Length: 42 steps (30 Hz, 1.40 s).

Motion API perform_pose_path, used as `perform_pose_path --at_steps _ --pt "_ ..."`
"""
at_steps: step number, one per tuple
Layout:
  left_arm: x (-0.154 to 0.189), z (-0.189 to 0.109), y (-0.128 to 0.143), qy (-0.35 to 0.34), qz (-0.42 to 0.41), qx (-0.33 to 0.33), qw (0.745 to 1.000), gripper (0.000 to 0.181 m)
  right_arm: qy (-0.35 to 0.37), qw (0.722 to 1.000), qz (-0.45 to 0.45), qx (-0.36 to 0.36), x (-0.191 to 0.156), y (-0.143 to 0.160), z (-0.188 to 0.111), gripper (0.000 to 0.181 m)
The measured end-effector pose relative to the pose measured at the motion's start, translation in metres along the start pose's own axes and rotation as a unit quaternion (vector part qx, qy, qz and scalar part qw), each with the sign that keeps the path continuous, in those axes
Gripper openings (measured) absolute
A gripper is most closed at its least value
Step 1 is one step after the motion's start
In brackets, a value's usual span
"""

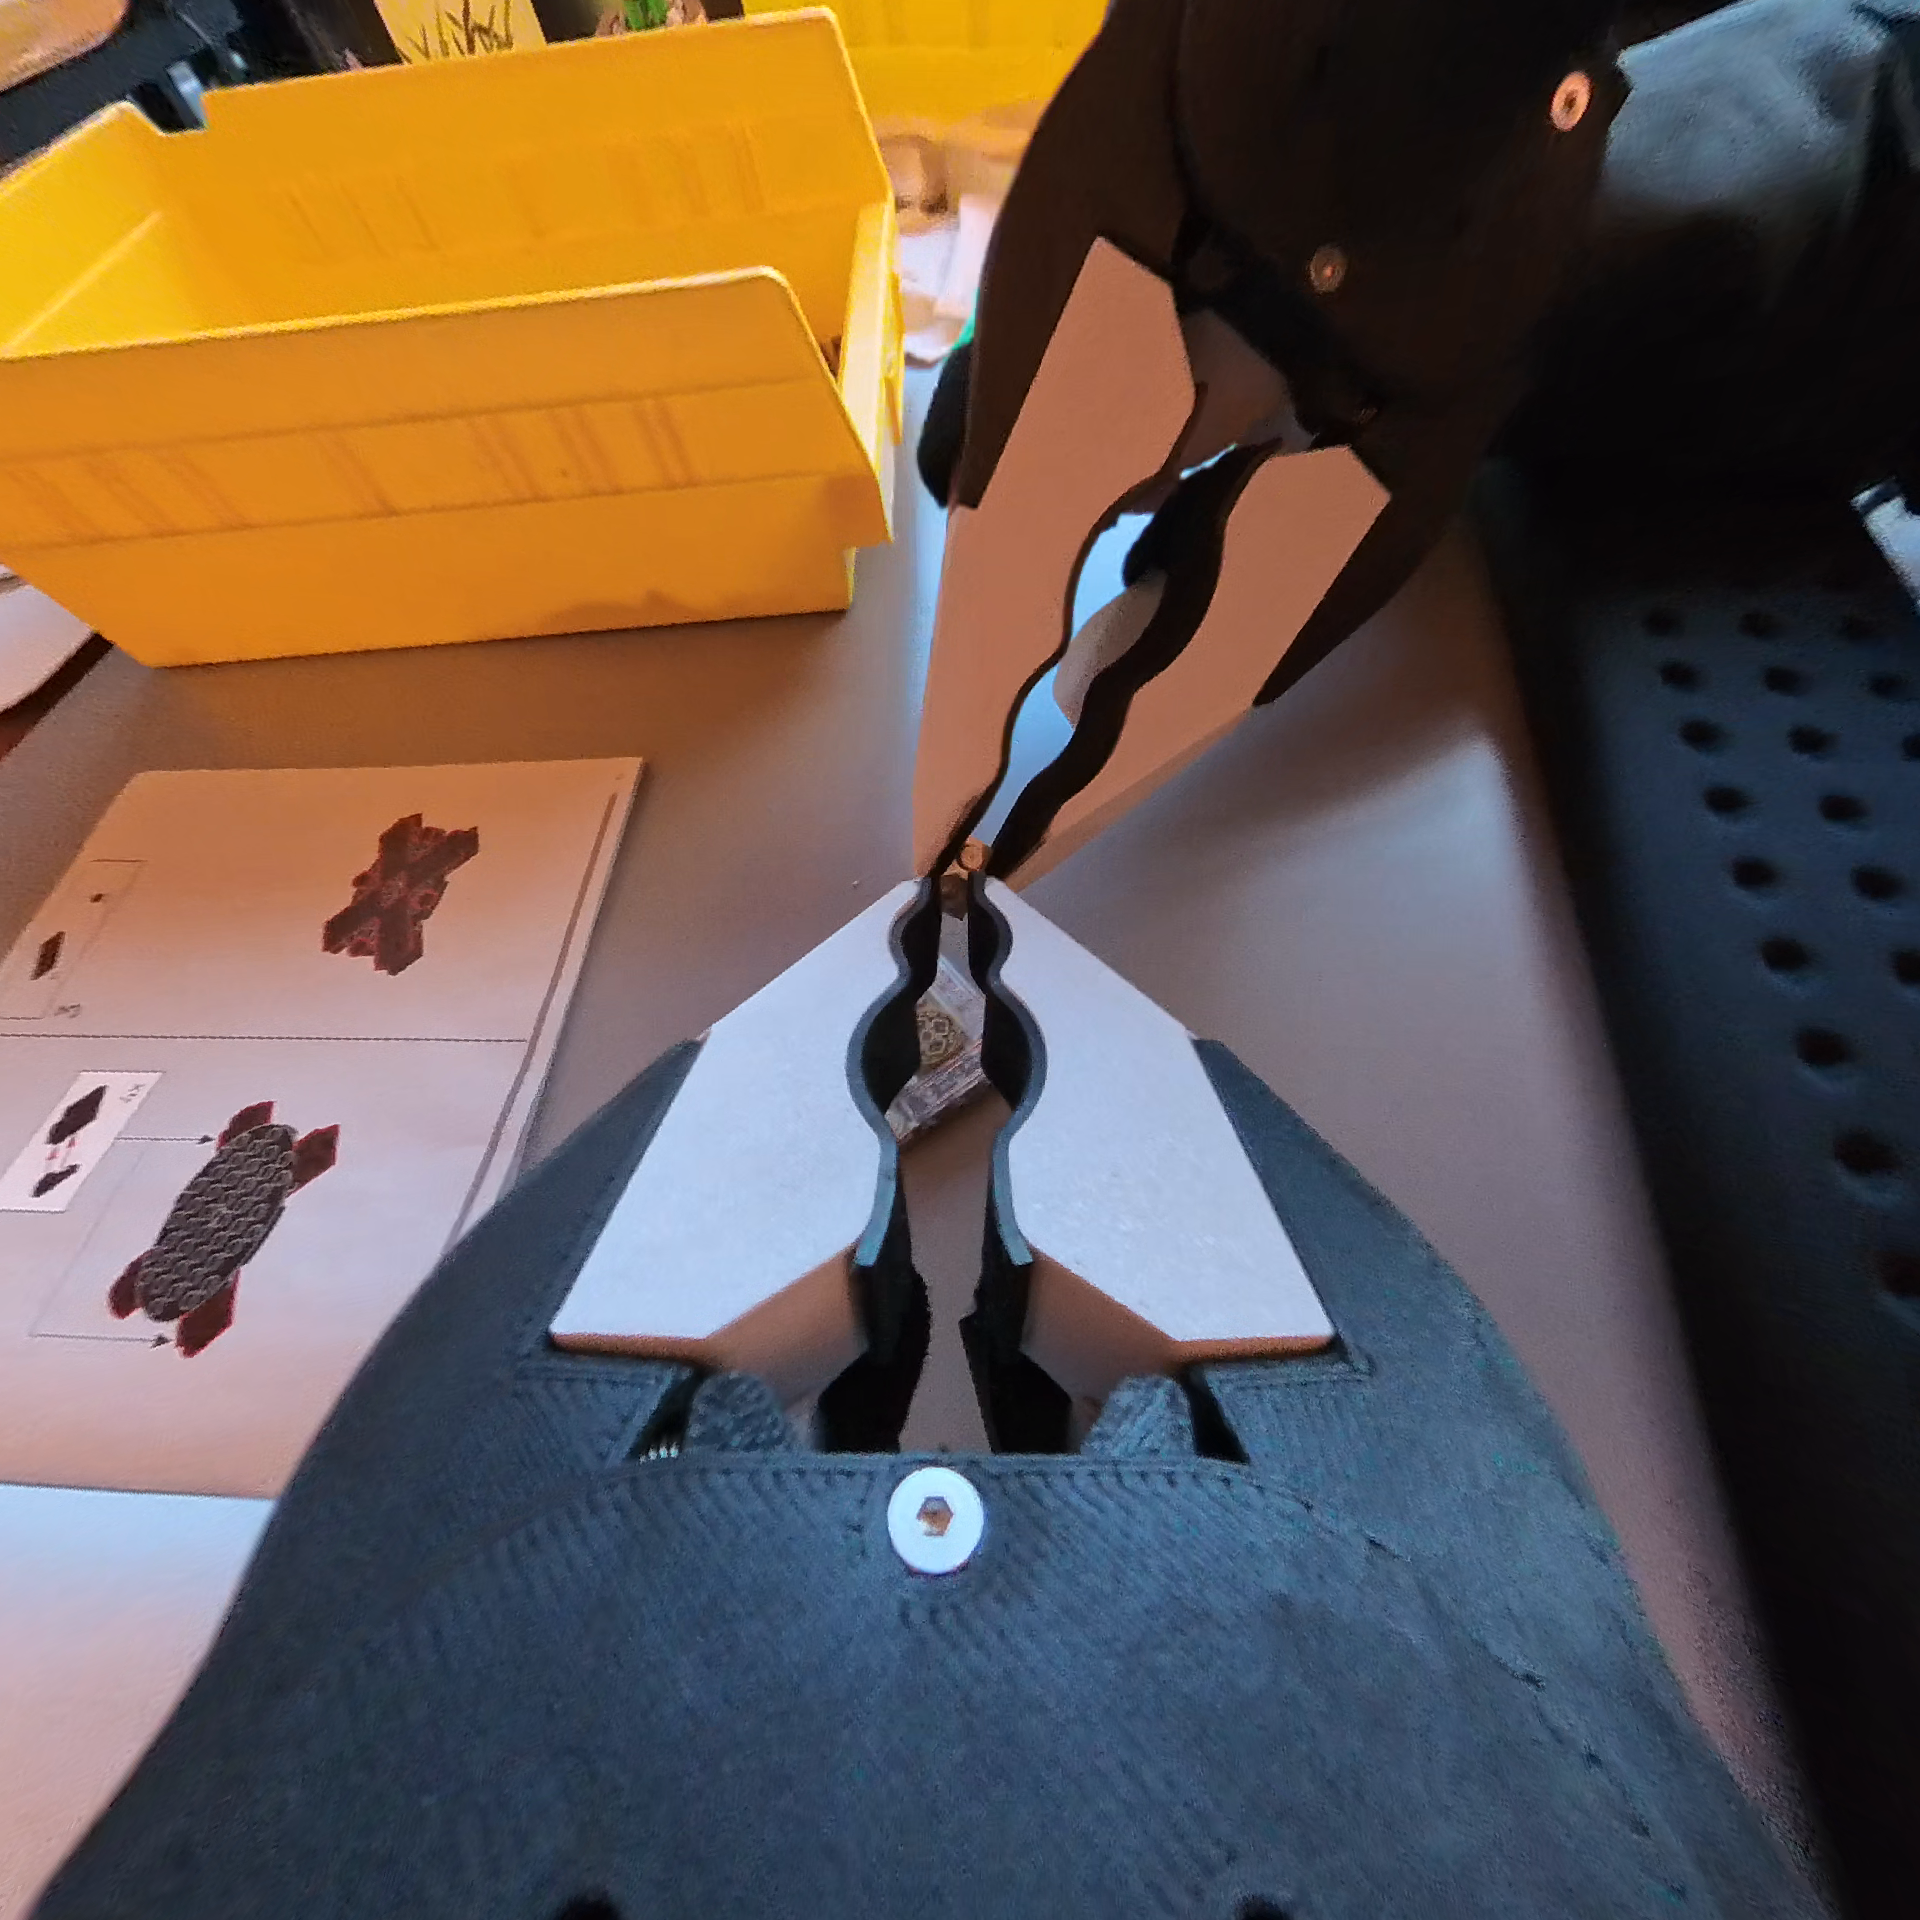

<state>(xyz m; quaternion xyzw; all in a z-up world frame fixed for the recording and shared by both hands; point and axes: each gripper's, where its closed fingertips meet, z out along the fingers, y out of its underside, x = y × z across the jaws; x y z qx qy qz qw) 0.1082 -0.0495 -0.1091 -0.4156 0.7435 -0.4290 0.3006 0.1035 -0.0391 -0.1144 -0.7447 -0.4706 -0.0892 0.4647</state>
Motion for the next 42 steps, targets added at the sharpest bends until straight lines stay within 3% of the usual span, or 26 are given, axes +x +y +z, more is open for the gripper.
perform_pose_path --at_steps 5,16,19,23,26,30,42 --pt "0.004 -0.004 -0.007 0.022 -0.018 0.023 0.999 0.003 -0.011 1.000 0.011 0.028 0.000 -0.005 -0.005 0.007" --pt "0.001 0.004 0.004 -0.023 0.026 -0.022 0.999 0.003 -0.038 0.998 0.051 -0.002 -0.004 0.008 0.004 0.008" --pt "-0.002 -0.005 -0.005 -0.022 0.011 0.006 1.000 0.000 -0.020 0.996 0.029 -0.078 0.000 0.042 0.009 0.007" --pt "-0.009 -0.017 -0.010 -0.017 -0.010 0.026 0.999 0.000 -0.047 0.996 0.079 -0.015 0.000 0.019 0.005 0.007" --pt "0.003 -0.006 -0.004 0.008 -0.001 0.027 1.000 0.000 -0.081 0.990 0.115 0.010 -0.009 0.010 0.004 0.007" --pt "0.004 0.005 0.008 -0.028 0.045 -0.013 0.999 0.013 -0.096 0.986 0.133 0.023 -0.010 0.006 0.003 0.007" --pt "0.009 0.010 0.018 -0.023 0.084 -0.053 0.995 0.005 -0.093 0.991 0.097 -0.013 -0.019 0.012 0.008 0.007"
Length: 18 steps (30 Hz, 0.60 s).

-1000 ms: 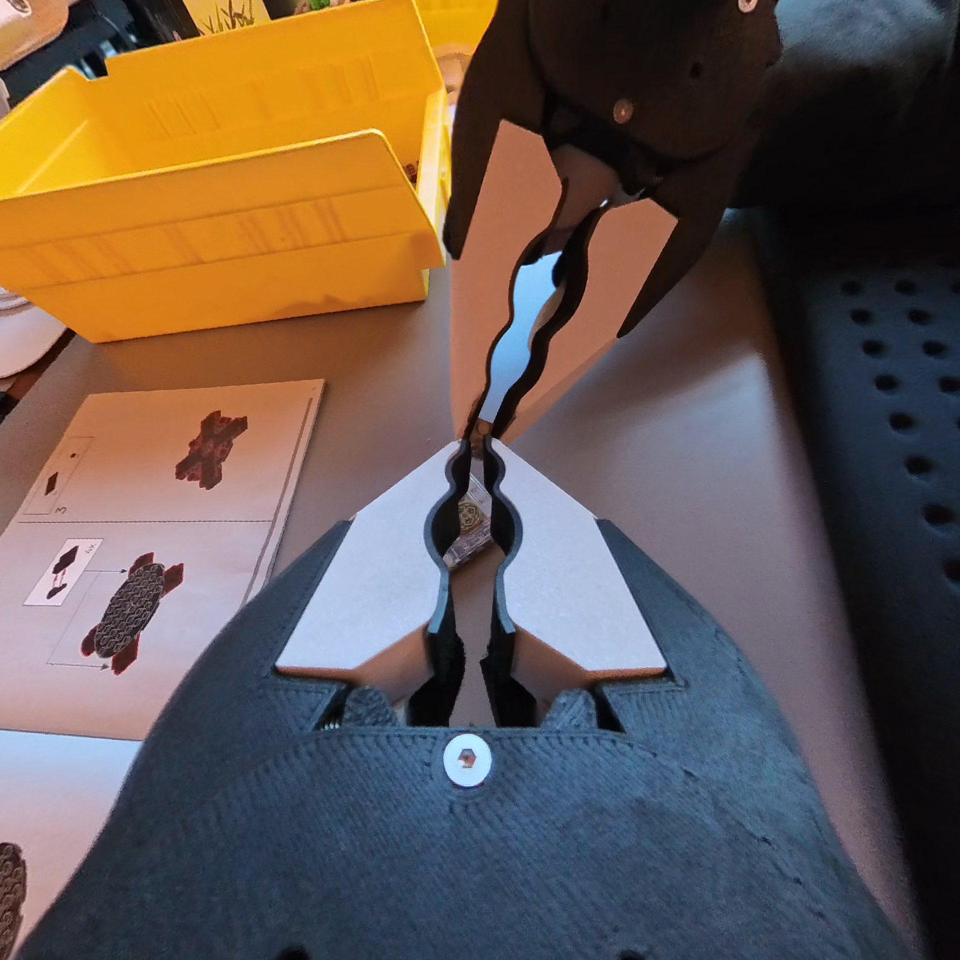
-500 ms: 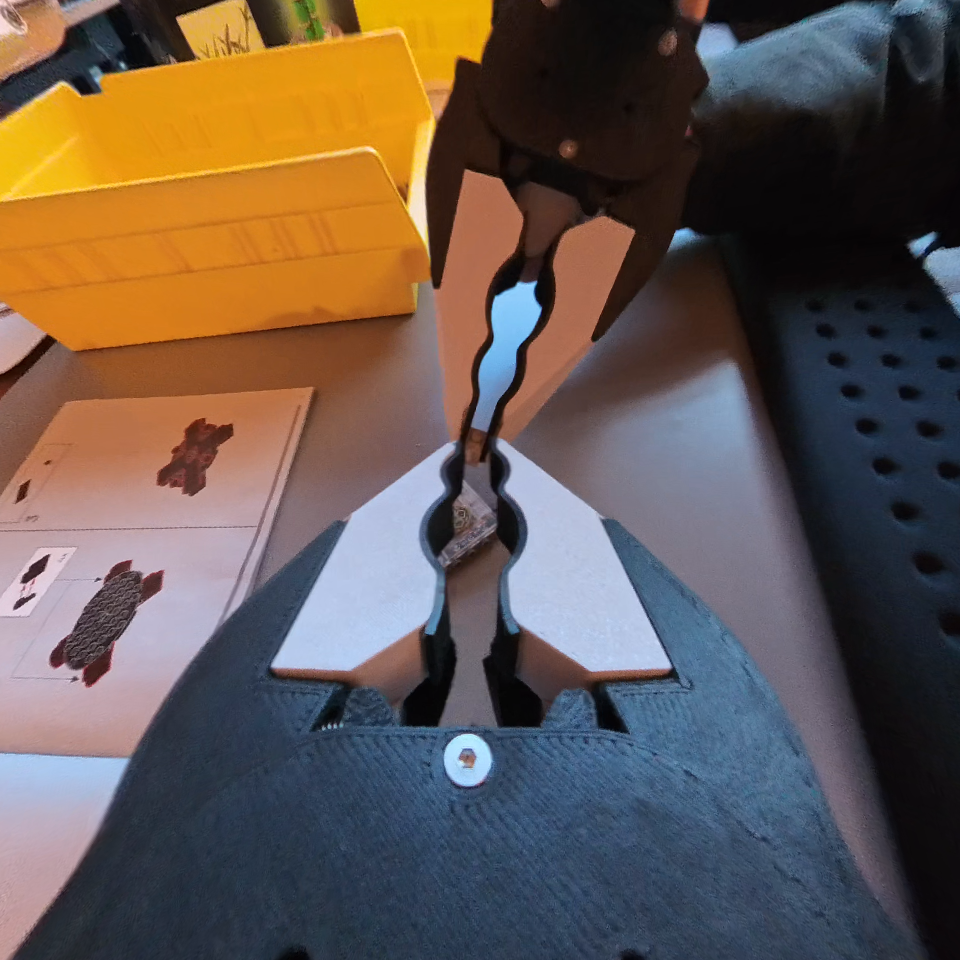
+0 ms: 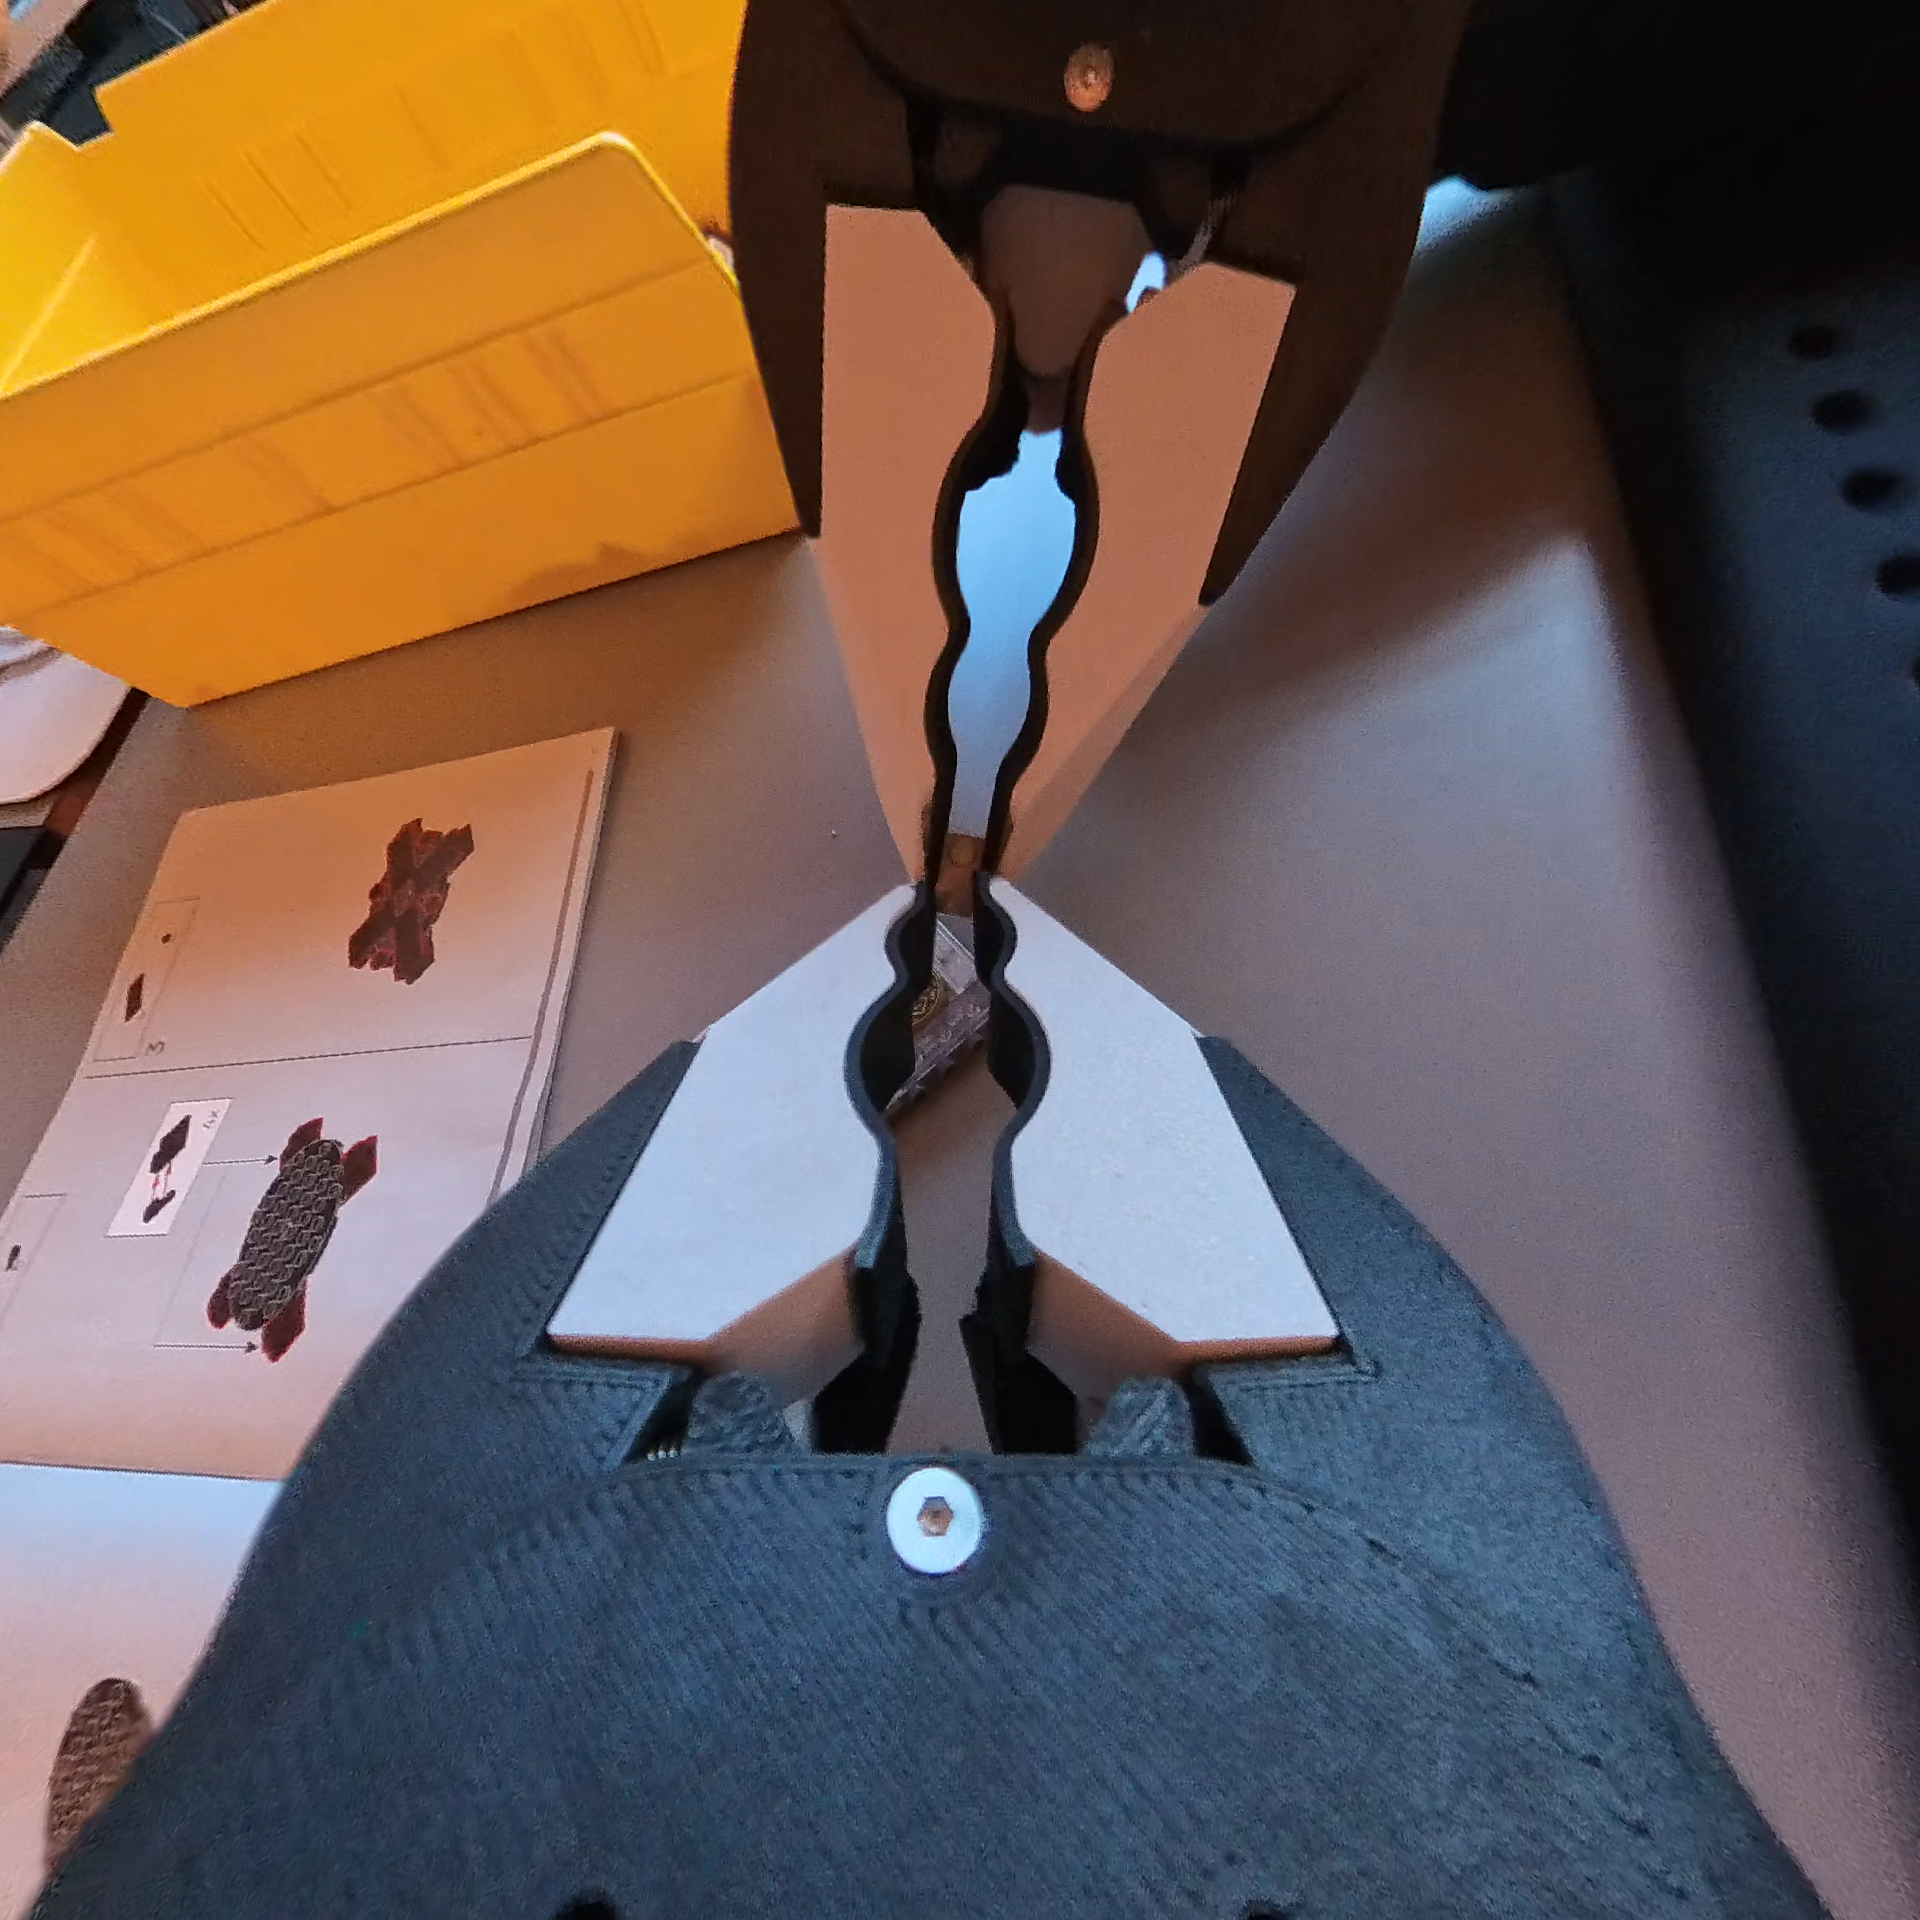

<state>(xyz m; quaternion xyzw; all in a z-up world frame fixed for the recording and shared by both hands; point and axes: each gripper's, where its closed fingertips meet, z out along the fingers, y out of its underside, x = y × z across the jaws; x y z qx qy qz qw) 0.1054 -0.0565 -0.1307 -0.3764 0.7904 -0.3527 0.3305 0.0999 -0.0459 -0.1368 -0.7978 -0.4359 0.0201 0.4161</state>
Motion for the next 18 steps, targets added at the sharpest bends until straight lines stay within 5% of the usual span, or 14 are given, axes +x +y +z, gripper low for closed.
perform_pose_path --at_steps 12,14,18 --pt "0.001 -0.010 -0.010 0.057 -0.065 0.017 0.996 0.002 0.039 0.995 -0.088 -0.017 0.001 -0.006 -0.009 0.008" --pt "-0.012 -0.018 -0.010 0.028 -0.067 0.022 0.997 0.000 0.059 0.988 -0.110 -0.096 0.009 0.024 -0.007 0.008" --pt "-0.027 -0.045 -0.030 0.030 -0.112 0.097 0.989 0.000 0.041 0.998 -0.054 -0.003 0.010 -0.006 -0.014 0.008"
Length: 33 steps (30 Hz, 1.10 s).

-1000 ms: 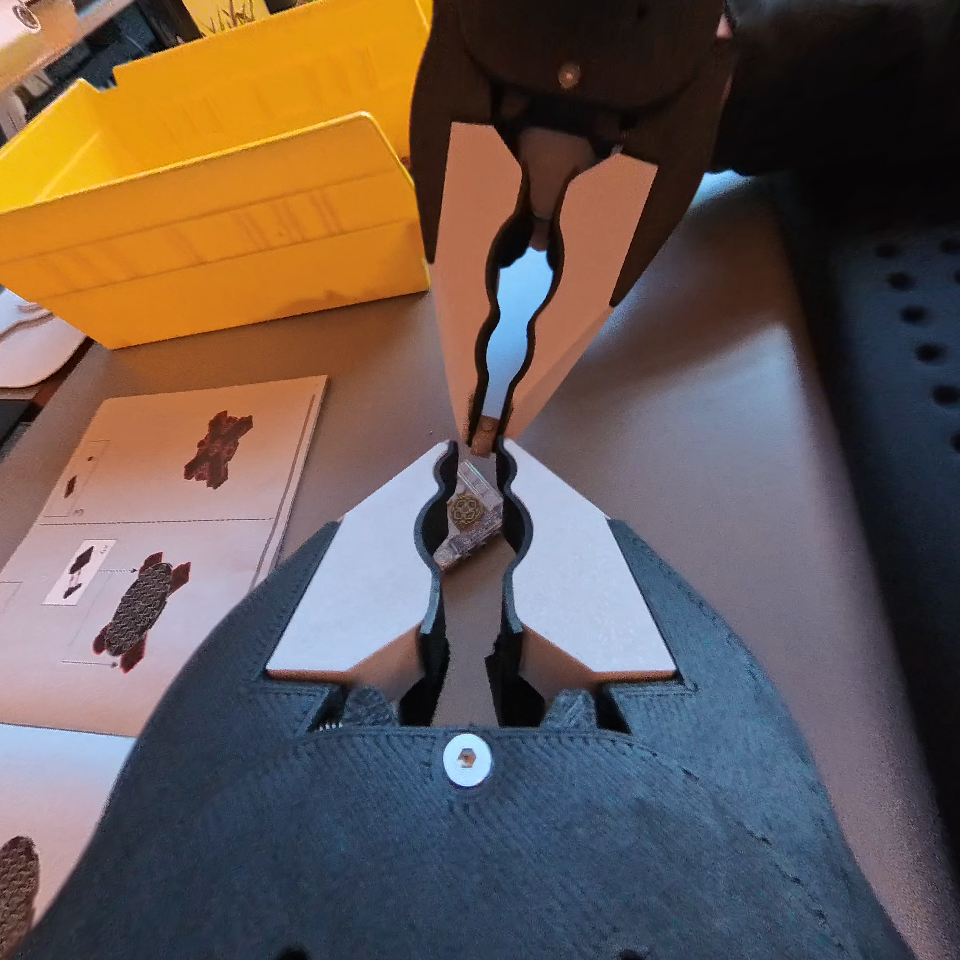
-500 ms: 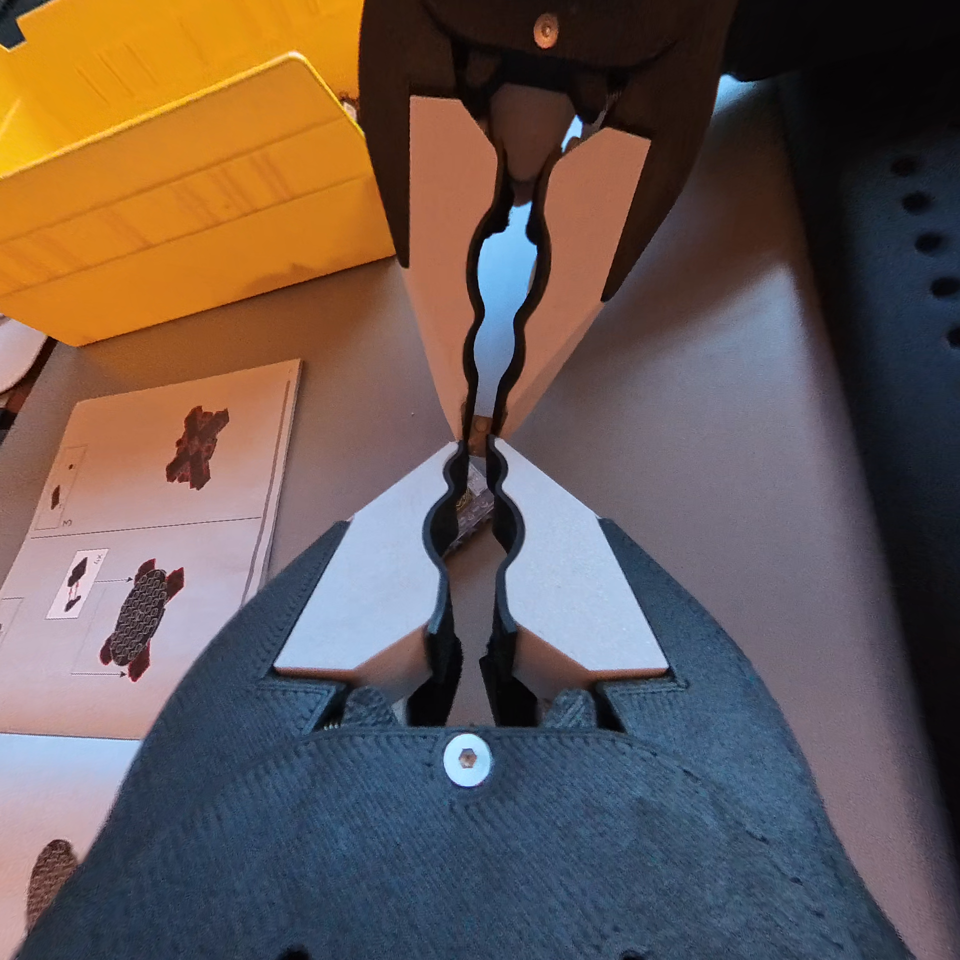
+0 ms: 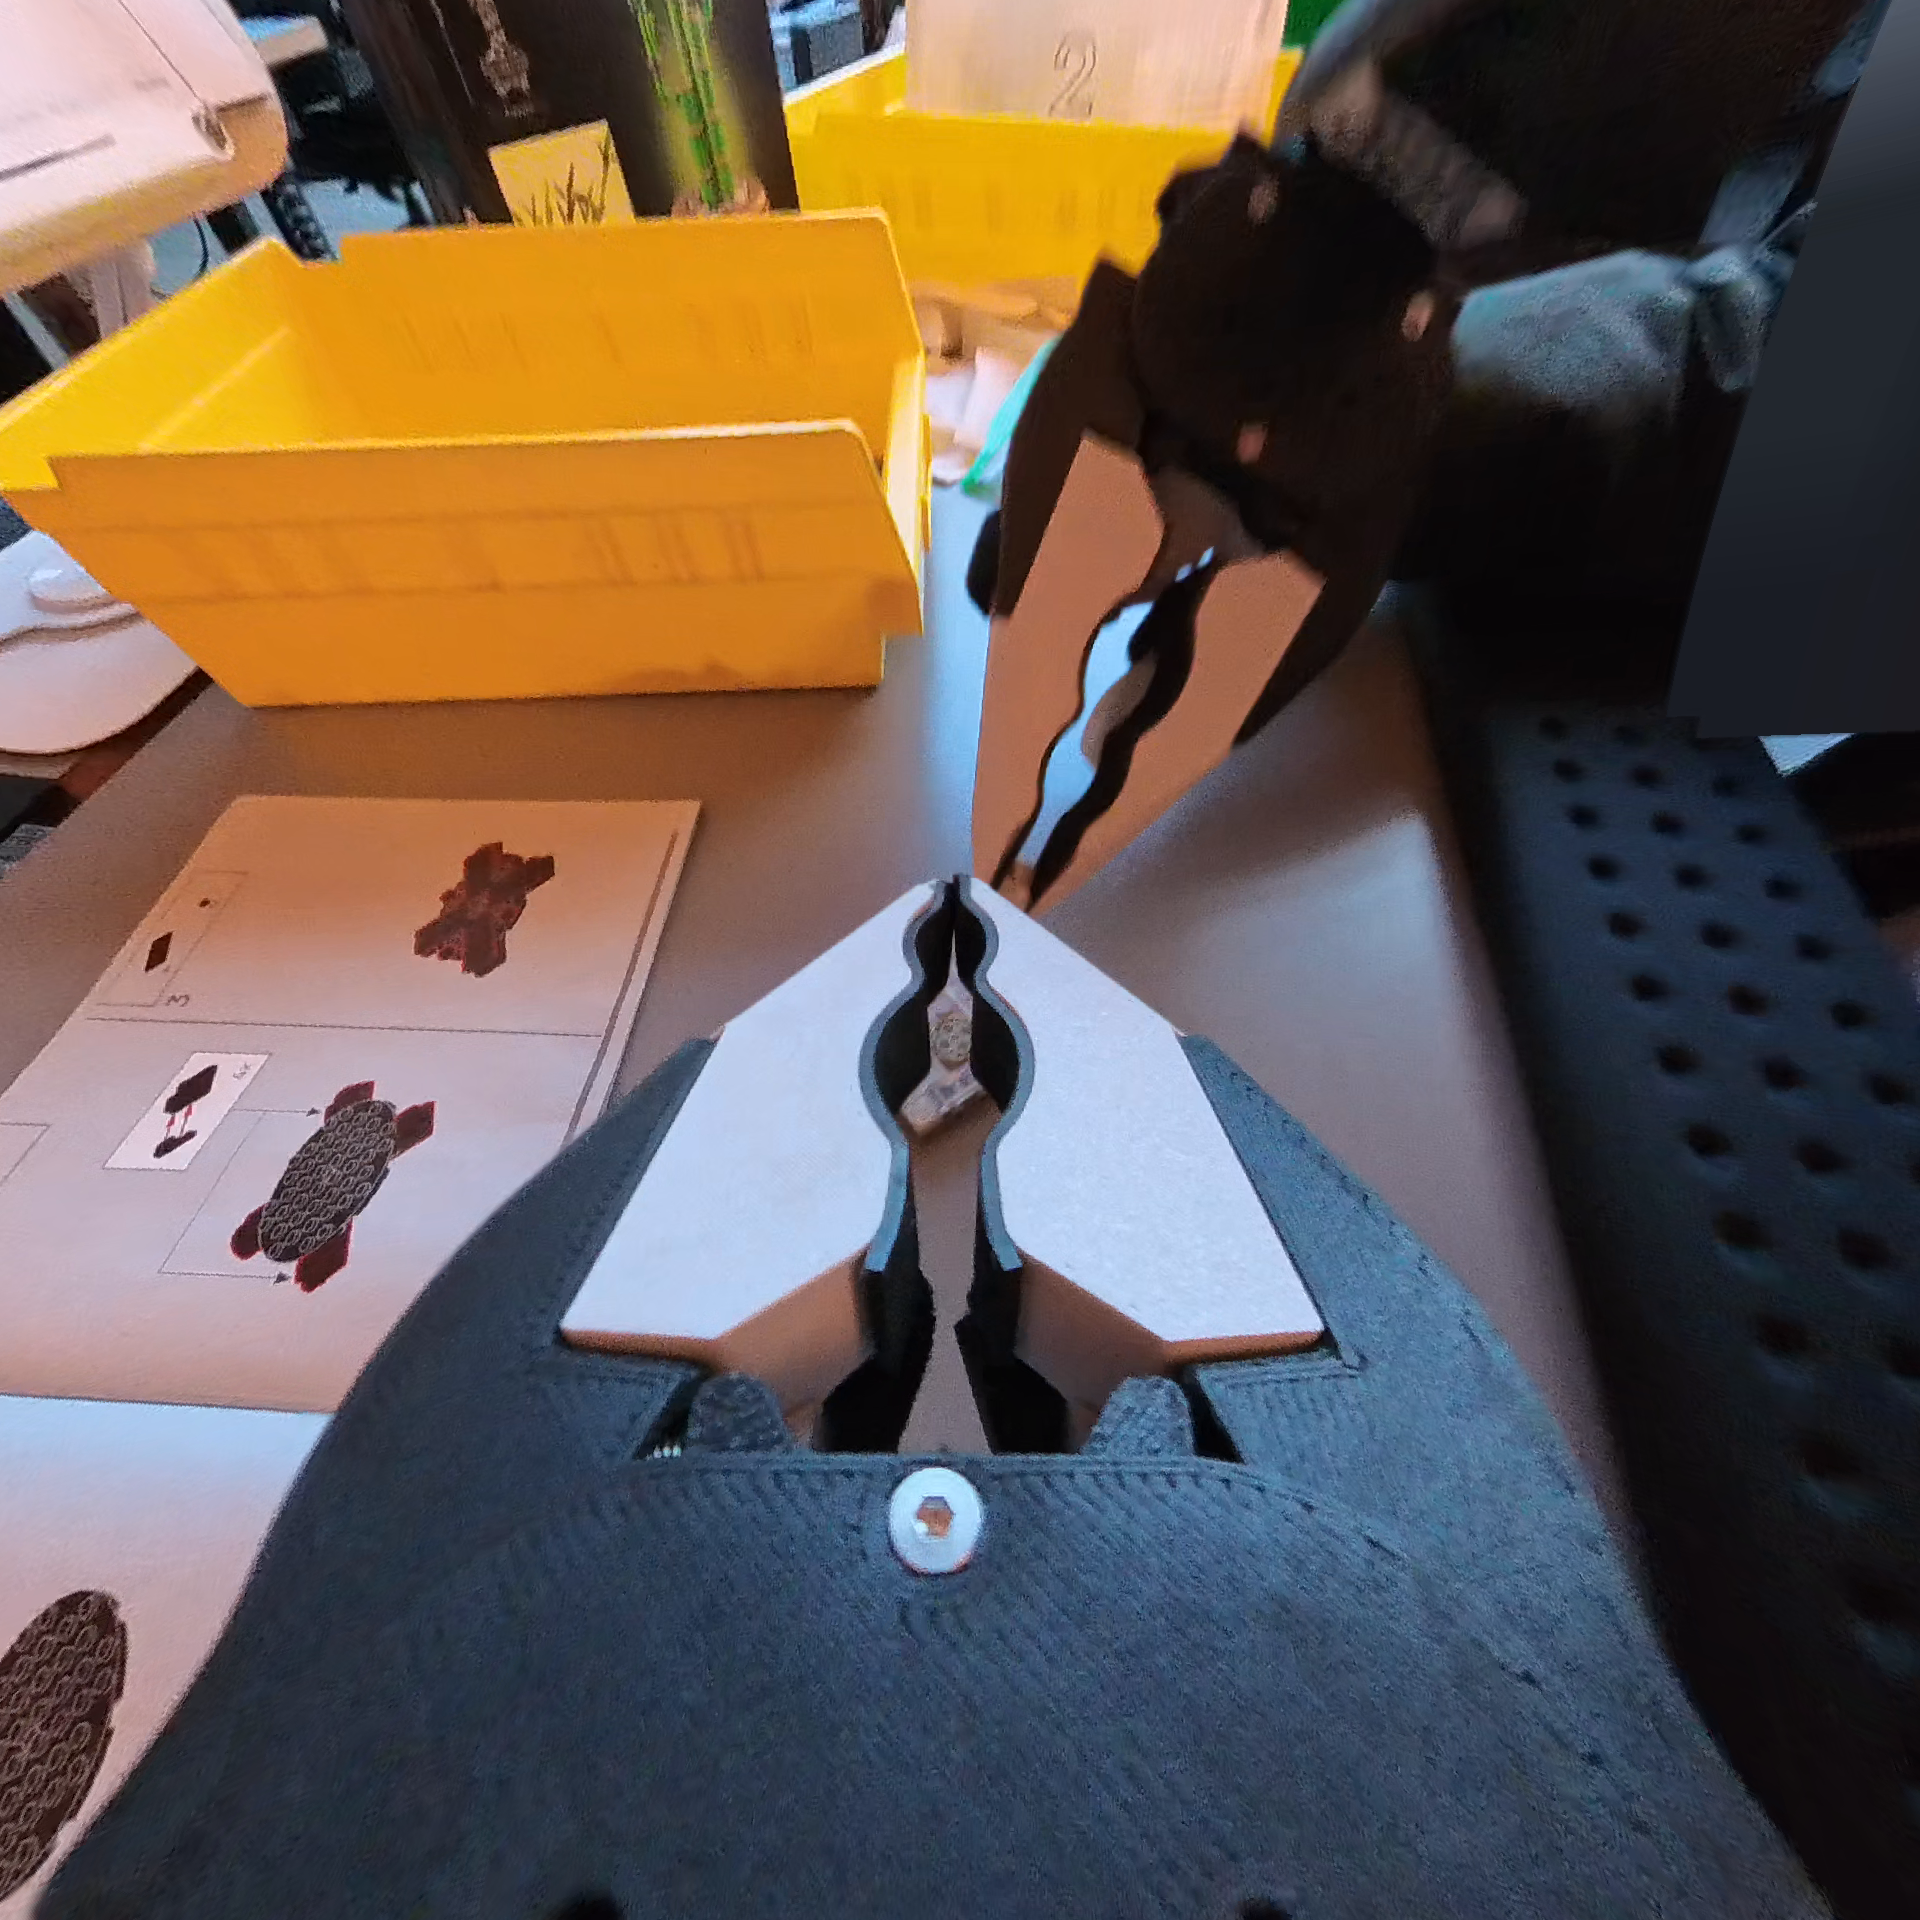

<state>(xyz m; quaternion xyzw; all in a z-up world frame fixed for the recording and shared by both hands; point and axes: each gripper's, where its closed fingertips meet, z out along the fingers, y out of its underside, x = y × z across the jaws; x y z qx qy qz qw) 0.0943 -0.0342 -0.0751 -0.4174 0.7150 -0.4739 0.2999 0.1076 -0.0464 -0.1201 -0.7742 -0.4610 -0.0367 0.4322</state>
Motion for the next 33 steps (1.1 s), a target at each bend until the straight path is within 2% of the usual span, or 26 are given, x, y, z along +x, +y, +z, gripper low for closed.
perform_pose_path --at_steps 4,6,9,21,27,33 --pt "0.006 0.018 0.017 -0.011 0.028 -0.021 0.999 0.000 -0.002 0.999 0.035 0.037 0.005 -0.003 -0.005 0.008" --pt "0.014 0.028 0.022 -0.004 0.033 -0.032 0.999 0.013 -0.008 0.998 0.039 0.043 0.004 -0.006 -0.005 0.008" --pt "0.017 0.035 0.026 -0.007 0.039 -0.040 0.998 0.013 -0.011 0.999 0.033 0.038 0.001 -0.006 -0.003 0.008" --pt "0.014 0.038 0.033 -0.054 0.124 -0.070 0.988 0.008 -0.025 0.999 0.037 0.012 -0.004 0.002 0.003 0.008" --pt "0.015 0.040 0.036 -0.069 0.165 -0.085 0.980 0.012 -0.035 0.999 0.035 0.002 -0.009 0.004 0.005 0.008" --pt "0.023 0.043 0.045 -0.077 0.246 -0.115 0.959 0.006 -0.050 0.998 0.025 -0.019 -0.018 0.008 0.009 0.008"
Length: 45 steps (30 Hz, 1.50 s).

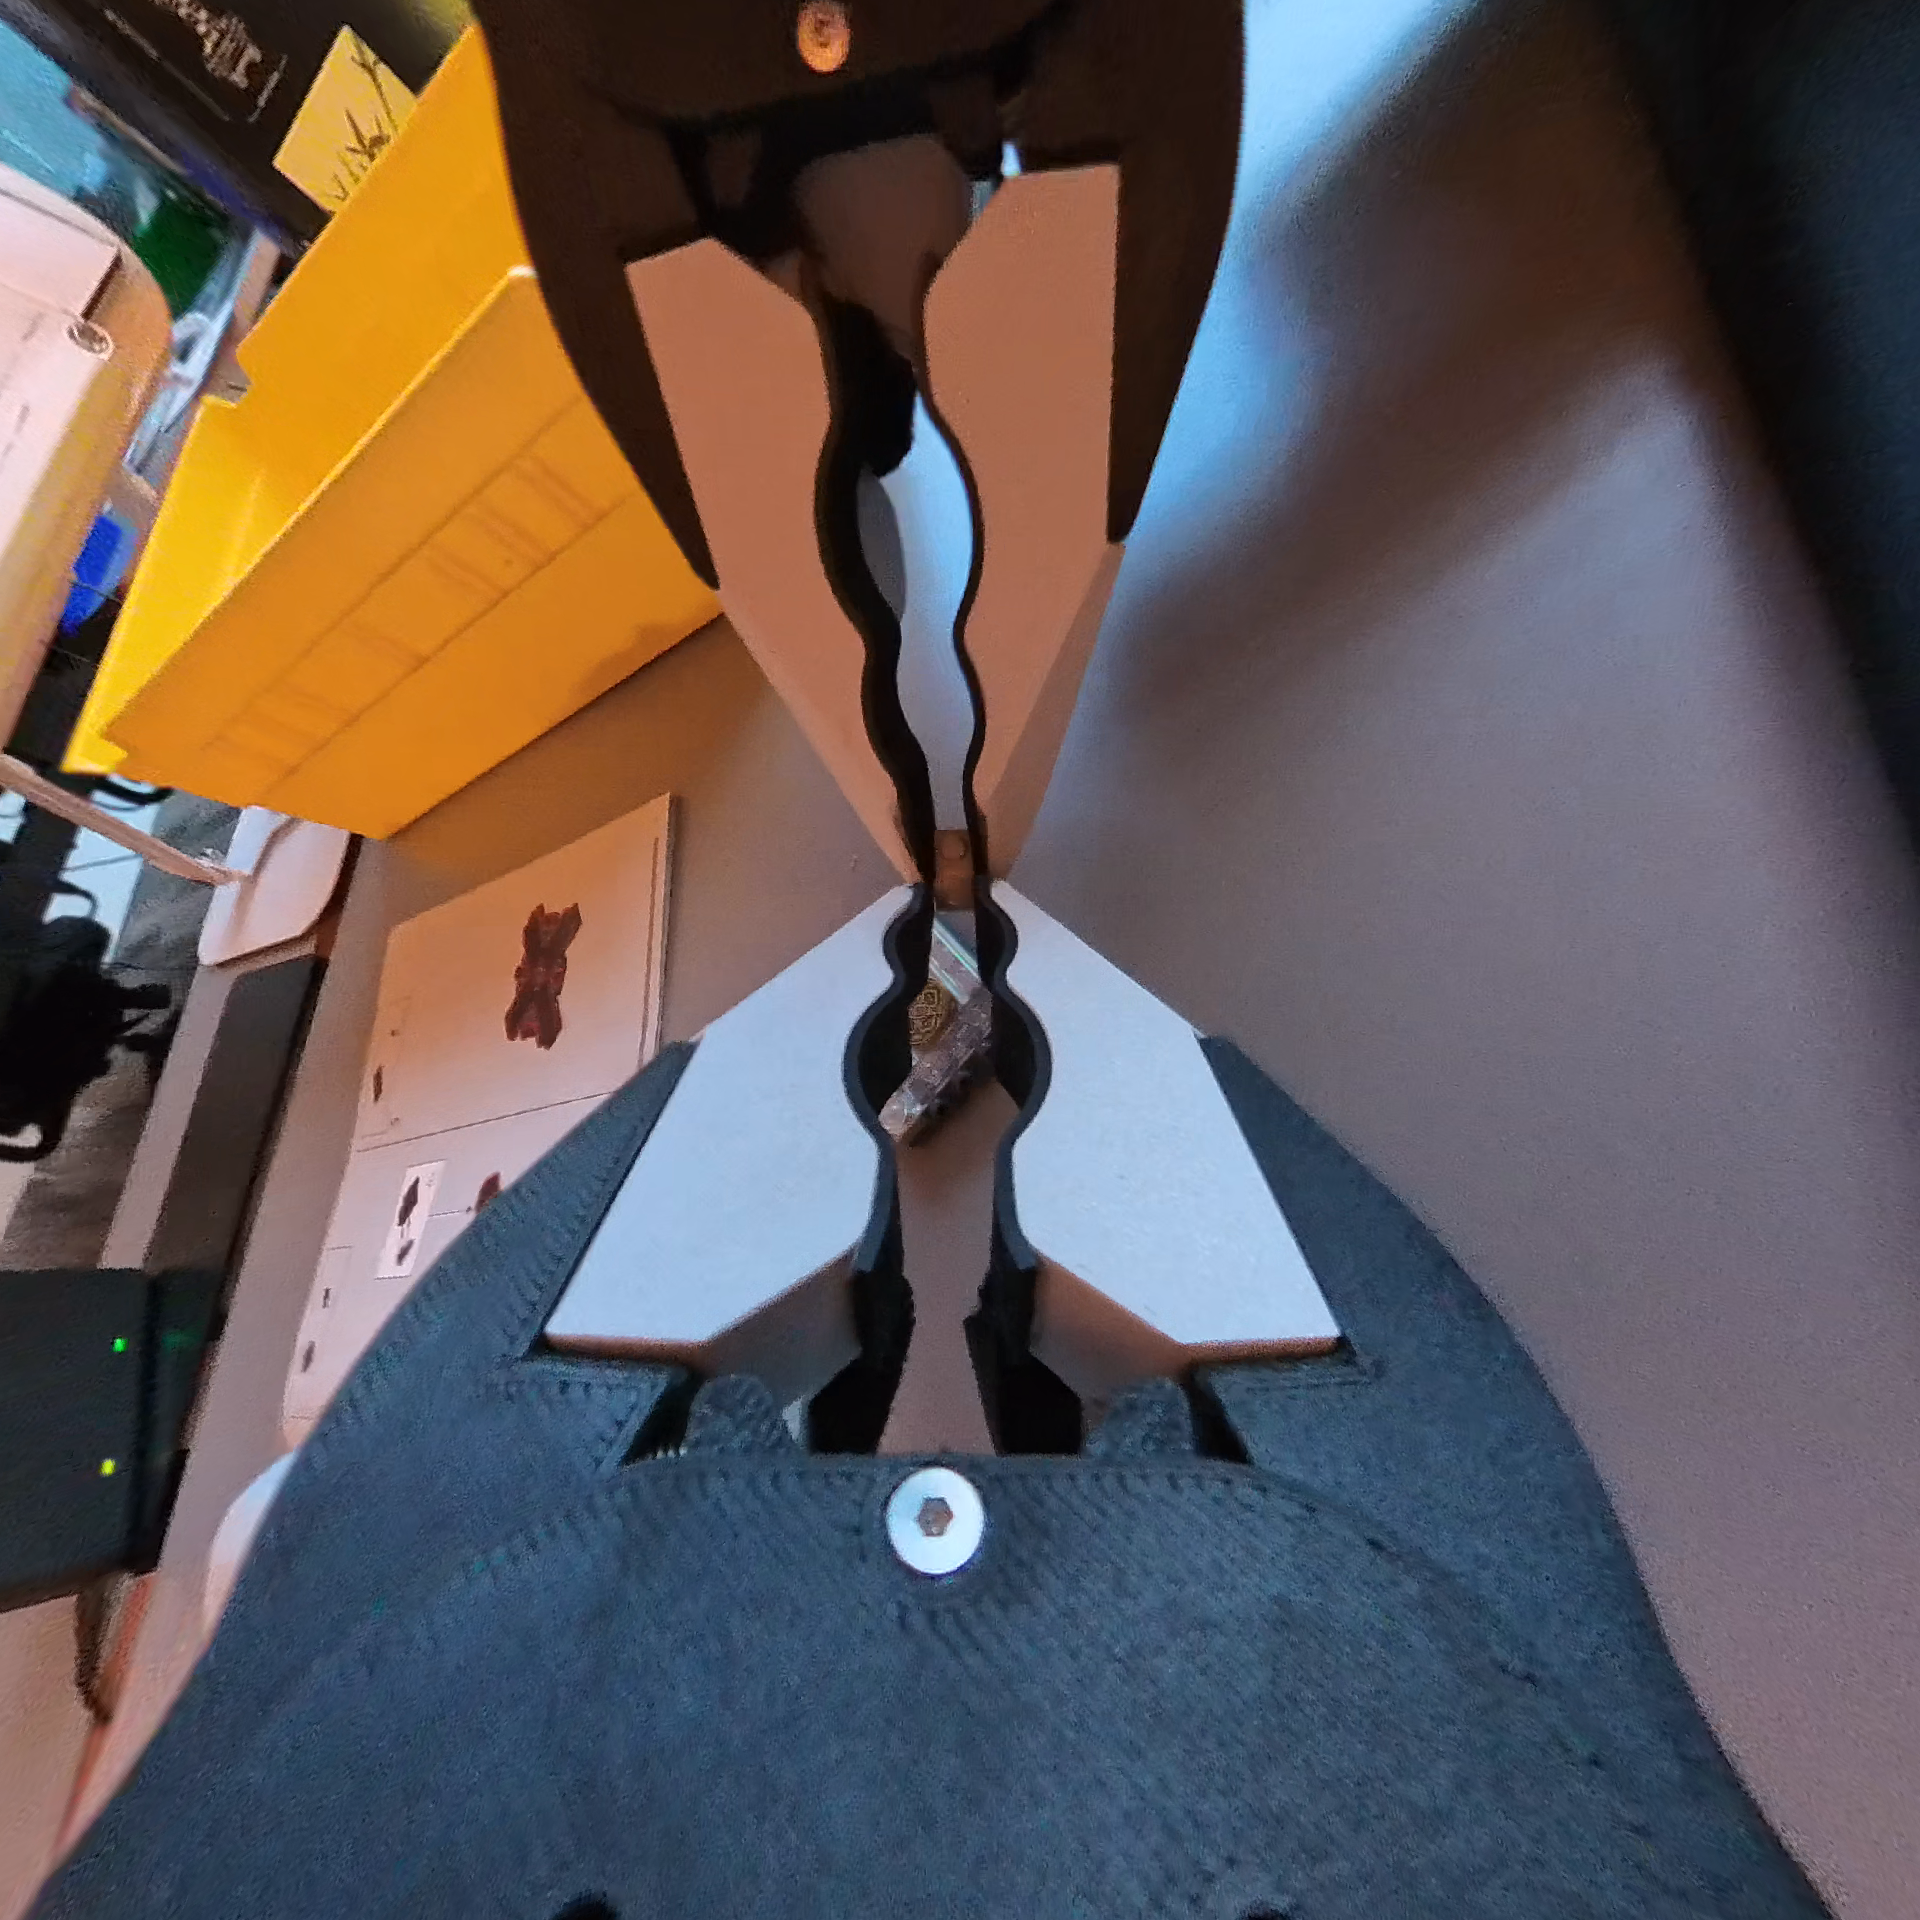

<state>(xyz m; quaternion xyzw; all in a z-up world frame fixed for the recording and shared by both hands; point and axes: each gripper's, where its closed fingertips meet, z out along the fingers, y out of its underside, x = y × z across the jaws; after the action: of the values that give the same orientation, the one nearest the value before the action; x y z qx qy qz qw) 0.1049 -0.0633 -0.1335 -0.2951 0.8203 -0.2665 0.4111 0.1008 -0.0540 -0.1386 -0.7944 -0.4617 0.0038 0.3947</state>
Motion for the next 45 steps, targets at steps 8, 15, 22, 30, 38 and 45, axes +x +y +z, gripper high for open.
perform_pose_path --at_steps 8,15,22,30,38,45 --pt "0.009 0.002 0.007 0.041 0.000 -0.043 0.998 0.005 0.005 0.998 -0.042 -0.044 -0.007 0.006 0.005 0.009" --pt "0.003 0.002 0.003 0.038 -0.024 -0.038 0.998 0.005 0.030 0.996 -0.065 -0.057 -0.001 0.007 0.001 0.009" --pt "-0.015 -0.013 -0.008 0.022 -0.079 0.007 0.997 0.005 0.080 0.984 -0.099 -0.124 0.018 0.034 -0.005 0.009" --pt "-0.043 -0.034 -0.019 -0.008 -0.141 0.103 0.985 0.005 0.096 0.994 -0.030 0.041 0.034 -0.005 -0.025 0.008" --pt "-0.046 -0.019 0.009 -0.008 -0.187 0.068 0.980 0.006 0.089 0.963 -0.002 0.254 0.039 -0.055 -0.081 0.008" --pt "-0.046 -0.019 0.009 -0.007 -0.189 0.066 0.980 0.006 -0.036 0.906 0.137 0.399 0.040 -0.077 -0.117 0.008"
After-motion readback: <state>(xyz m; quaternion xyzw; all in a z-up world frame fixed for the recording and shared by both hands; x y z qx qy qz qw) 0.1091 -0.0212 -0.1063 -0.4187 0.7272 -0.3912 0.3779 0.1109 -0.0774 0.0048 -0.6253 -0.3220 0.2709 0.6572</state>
